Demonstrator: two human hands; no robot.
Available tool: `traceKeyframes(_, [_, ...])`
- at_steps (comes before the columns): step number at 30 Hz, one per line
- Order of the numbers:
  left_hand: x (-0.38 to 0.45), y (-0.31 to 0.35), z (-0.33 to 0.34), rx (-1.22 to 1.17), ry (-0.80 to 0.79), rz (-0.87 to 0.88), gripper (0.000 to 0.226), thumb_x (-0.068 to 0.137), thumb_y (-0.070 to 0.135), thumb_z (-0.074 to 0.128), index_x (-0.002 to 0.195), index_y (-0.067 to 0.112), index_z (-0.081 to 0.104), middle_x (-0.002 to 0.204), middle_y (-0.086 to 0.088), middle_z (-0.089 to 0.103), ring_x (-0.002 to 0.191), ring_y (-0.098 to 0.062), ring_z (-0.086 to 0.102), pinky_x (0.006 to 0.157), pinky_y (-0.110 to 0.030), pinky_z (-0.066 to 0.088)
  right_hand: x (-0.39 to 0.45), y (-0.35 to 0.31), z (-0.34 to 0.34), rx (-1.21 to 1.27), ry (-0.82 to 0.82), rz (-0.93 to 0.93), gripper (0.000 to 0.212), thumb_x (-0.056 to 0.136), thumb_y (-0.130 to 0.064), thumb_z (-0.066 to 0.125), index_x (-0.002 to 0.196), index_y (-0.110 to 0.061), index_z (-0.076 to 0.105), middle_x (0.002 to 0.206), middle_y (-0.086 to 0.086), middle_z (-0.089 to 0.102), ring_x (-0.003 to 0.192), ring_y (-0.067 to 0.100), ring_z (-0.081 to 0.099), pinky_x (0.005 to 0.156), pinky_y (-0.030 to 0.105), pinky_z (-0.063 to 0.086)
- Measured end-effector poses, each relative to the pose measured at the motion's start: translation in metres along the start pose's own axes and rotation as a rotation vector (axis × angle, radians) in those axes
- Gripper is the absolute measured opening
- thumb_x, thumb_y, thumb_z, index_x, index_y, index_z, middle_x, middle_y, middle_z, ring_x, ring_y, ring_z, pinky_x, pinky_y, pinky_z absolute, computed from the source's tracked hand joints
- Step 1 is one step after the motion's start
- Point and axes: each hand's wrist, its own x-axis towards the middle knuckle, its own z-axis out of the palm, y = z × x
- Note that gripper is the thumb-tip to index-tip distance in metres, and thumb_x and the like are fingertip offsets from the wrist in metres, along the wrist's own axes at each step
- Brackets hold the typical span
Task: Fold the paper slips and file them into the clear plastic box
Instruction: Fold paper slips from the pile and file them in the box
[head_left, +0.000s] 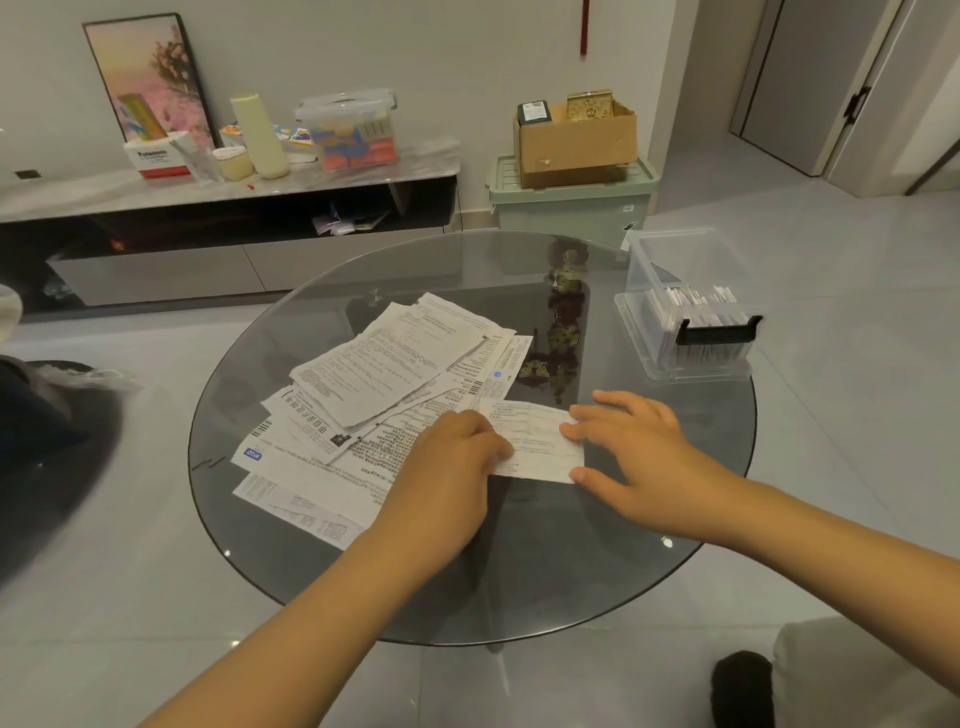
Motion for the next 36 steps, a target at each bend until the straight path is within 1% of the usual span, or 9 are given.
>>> traceKeyframes(8, [-0.007, 0.008, -0.009, 0.082, -0.176, 0.044, 0.060, 0.083, 0.062, 0.044, 0.131, 0.026, 0.054, 0.135, 0.012, 0.048, 0.123, -0.007, 0.041, 0.095, -0.019, 0.032, -0.009, -0.001, -0.014, -0.057, 0.016, -0.164, 0.028, 0.090, -0.041, 0.054, 0.118, -0.040, 0.060, 0.105, -0.011, 0.055, 0.110, 0.009, 0.036, 0.087, 0.018, 0.011])
traceKeyframes(14, [-0.010, 0.009, -0.013, 0.109, -0.298, 0.066, 0.076, 0.079, 0.070, 0.048, 0.143, 0.030, 0.035, 0.150, 0.016, 0.025, 0.135, -0.002, 0.024, 0.104, -0.019, 0.025, -0.011, 0.003, -0.007, -0.127, 0.103, -0.327, 0.013, 0.068, -0.029, 0.080, 0.076, -0.030, 0.069, 0.074, -0.014, 0.062, 0.077, 0.014, 0.058, 0.073, 0.024, 0.035])
traceKeyframes(18, [-0.010, 0.010, -0.013, 0.086, -0.321, 0.065, 0.081, 0.078, 0.071, 0.049, 0.144, 0.029, 0.033, 0.152, 0.017, 0.021, 0.138, -0.001, 0.020, 0.110, -0.023, 0.024, -0.013, 0.001, -0.009, -0.114, 0.074, -0.344, 0.003, 0.079, -0.029, 0.064, 0.078, -0.028, 0.061, 0.081, -0.012, 0.062, 0.081, 0.012, 0.056, 0.077, 0.022, 0.034])
traceKeyframes(21, [-0.011, 0.010, -0.012, 0.070, -0.315, 0.085, 0.083, 0.075, 0.073, 0.051, 0.143, 0.027, 0.037, 0.151, 0.015, 0.025, 0.136, -0.001, 0.022, 0.111, -0.023, 0.024, -0.012, -0.002, -0.012, 0.008, 0.026, -0.267, 0.014, 0.088, -0.031, 0.044, 0.086, -0.026, 0.057, 0.089, -0.010, 0.059, 0.089, 0.011, 0.050, 0.084, 0.018, 0.029])
traceKeyframes(23, [-0.011, 0.010, -0.010, 0.051, -0.298, 0.096, 0.077, 0.078, 0.072, 0.050, 0.139, 0.027, 0.044, 0.147, 0.014, 0.032, 0.134, -0.002, 0.027, 0.109, -0.022, 0.028, -0.011, -0.003, -0.015, 0.122, 0.036, -0.206, 0.012, 0.093, -0.028, 0.046, 0.093, -0.024, 0.057, 0.092, -0.008, 0.059, 0.092, 0.011, 0.049, 0.084, 0.018, 0.033])
traceKeyframes(27, [-0.008, 0.010, -0.008, -0.080, -0.220, 0.090, 0.043, 0.089, 0.055, 0.046, 0.110, 0.026, 0.069, 0.122, 0.011, 0.058, 0.111, -0.002, 0.048, 0.090, -0.018, 0.040, -0.009, -0.008, -0.017, 0.344, 0.000, -0.126, 0.007, 0.094, -0.029, 0.047, 0.093, -0.026, 0.054, 0.095, -0.010, 0.064, 0.094, 0.012, 0.058, 0.083, 0.034, 0.046])
traceKeyframes(30, [-0.007, 0.011, -0.006, -0.216, -0.150, 0.044, 0.039, 0.091, 0.046, 0.046, 0.077, 0.016, 0.067, 0.089, 0.004, 0.066, 0.081, -0.008, 0.055, 0.066, -0.025, 0.041, -0.004, -0.010, -0.016, 0.513, 0.017, -0.038, 0.025, 0.089, -0.052, 0.042, 0.097, -0.032, 0.055, 0.094, -0.009, 0.067, 0.090, 0.018, 0.063, 0.081, 0.041, 0.051])
traceKeyframes(34, [-0.004, 0.011, -0.004, -0.280, -0.061, -0.104, 0.013, 0.090, 0.028, 0.059, 0.098, 0.023, 0.068, 0.092, 0.010, 0.064, 0.082, -0.003, 0.054, 0.070, -0.015, 0.040, 0.005, -0.009, -0.010, 0.475, 0.010, 0.032, 0.029, 0.088, -0.040, 0.057, 0.115, -0.031, 0.049, 0.096, -0.004, 0.065, 0.088, 0.010, 0.062, 0.082, 0.033, 0.052])
traceKeyframes(36, [-0.003, 0.012, -0.003, -0.264, -0.044, -0.131, 0.027, 0.087, 0.021, 0.062, 0.114, 0.025, 0.061, 0.105, 0.013, 0.058, 0.090, 0.001, 0.050, 0.076, -0.006, 0.036, 0.009, -0.010, -0.004, 0.445, 0.026, 0.062, 0.039, 0.087, -0.029, 0.062, 0.123, -0.026, 0.046, 0.092, -0.004, 0.062, 0.085, 0.009, 0.059, 0.083, 0.031, 0.051])
